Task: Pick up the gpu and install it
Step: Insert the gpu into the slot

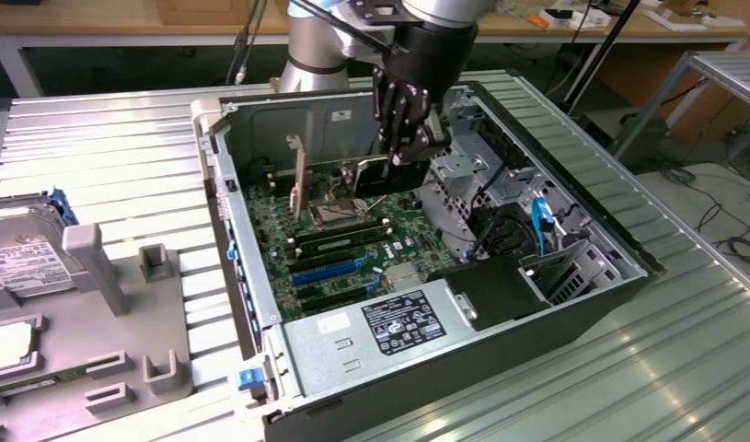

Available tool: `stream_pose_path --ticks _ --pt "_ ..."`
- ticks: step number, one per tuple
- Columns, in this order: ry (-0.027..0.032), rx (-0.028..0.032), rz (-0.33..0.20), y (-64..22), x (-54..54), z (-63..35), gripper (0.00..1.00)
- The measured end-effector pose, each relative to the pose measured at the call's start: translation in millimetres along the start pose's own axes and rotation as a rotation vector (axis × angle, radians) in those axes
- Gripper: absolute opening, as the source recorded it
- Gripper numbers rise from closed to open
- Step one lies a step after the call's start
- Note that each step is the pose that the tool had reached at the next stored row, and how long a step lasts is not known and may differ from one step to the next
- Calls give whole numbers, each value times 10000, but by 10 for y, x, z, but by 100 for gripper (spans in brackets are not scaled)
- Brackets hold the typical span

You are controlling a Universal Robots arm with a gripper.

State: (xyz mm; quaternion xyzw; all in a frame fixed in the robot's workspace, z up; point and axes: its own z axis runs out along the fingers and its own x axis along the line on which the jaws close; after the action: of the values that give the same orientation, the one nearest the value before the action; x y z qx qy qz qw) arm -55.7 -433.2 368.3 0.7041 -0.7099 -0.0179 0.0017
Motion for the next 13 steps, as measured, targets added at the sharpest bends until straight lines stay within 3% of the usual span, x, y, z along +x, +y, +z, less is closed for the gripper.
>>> stream_pose_path --ticks 1,7,12,13 --pt "0 0 -1 -2 2 80 27" --pt "6 0 0 -8 8 332 27" --pt "15 1 1 -9 15 374 27" --pt "121 2 2 -10 21 376 27"
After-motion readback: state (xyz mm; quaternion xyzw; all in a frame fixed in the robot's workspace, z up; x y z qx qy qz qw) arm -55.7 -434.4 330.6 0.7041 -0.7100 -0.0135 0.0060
